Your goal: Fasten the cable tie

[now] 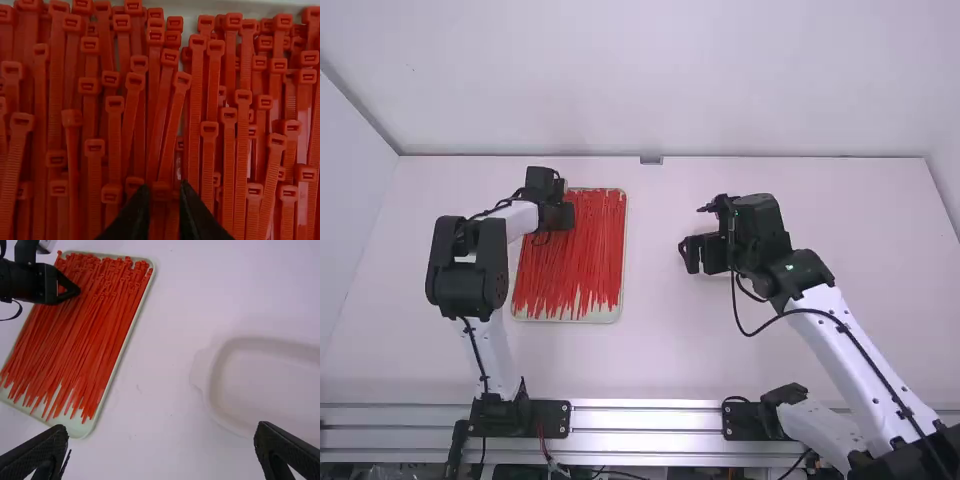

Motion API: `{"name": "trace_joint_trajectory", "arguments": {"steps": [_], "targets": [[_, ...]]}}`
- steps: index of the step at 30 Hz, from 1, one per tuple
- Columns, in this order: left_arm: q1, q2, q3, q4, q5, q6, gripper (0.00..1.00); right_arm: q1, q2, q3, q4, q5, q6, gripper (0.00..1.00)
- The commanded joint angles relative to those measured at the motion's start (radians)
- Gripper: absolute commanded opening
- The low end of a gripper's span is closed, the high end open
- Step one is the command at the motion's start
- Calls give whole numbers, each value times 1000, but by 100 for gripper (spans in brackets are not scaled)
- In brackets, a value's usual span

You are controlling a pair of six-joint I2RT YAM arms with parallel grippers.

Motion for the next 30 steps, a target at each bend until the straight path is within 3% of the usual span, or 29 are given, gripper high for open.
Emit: {"name": "trace_joint_trajectory", "arguments": {"steps": [1, 30], "targets": [[2, 6, 3, -3, -7, 2, 16, 2, 8, 37, -2, -5, 5, 99], [1, 7, 40, -17, -52, -6, 4, 2, 8, 37, 5, -5, 27, 99]]}}
